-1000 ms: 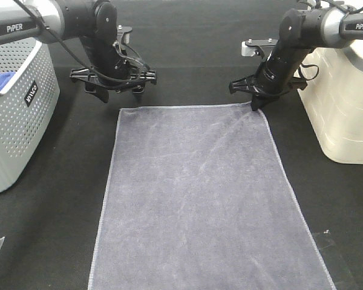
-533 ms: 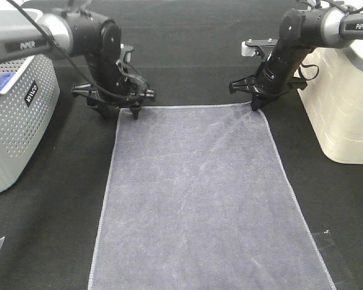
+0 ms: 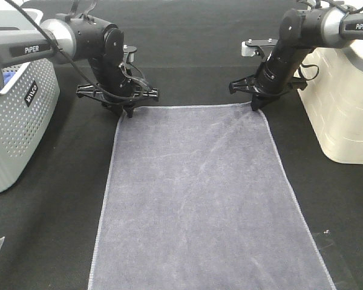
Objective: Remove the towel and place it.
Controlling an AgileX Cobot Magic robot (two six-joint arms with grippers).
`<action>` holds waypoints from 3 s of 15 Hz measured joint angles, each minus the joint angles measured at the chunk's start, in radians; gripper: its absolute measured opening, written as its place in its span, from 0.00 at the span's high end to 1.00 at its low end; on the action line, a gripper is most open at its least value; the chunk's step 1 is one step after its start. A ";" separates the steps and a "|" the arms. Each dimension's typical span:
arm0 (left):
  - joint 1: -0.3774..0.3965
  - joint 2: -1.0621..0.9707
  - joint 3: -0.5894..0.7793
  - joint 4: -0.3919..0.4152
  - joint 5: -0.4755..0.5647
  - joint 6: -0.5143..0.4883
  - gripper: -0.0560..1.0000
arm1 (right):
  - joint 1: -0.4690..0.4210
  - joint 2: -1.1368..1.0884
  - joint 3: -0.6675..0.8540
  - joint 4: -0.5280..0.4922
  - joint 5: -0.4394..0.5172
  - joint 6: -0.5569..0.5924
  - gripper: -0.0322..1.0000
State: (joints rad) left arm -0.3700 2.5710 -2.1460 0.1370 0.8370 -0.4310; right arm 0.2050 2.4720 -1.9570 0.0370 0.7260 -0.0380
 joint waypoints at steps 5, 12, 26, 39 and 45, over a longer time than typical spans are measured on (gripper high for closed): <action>0.000 0.000 0.000 0.014 -0.002 0.035 0.94 | 0.000 0.000 -0.001 0.000 0.000 0.000 0.97; 0.043 -0.003 -0.042 0.171 -0.108 0.000 0.95 | 0.004 0.016 -0.091 -0.003 -0.087 0.000 0.97; 0.134 0.120 -0.134 0.296 -0.683 -0.056 0.95 | 0.008 0.074 -0.091 -0.101 -0.687 0.000 0.97; 0.163 0.220 -0.143 0.301 -0.826 -0.060 0.89 | 0.003 0.225 -0.091 -0.118 -0.967 0.000 0.86; 0.163 0.220 -0.145 0.291 -0.826 -0.060 0.39 | 0.002 0.225 -0.091 -0.118 -0.969 0.000 0.31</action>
State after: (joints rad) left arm -0.2070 2.7910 -2.2910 0.4280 0.0110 -0.4910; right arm 0.2070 2.6970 -2.0480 -0.0810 -0.2430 -0.0380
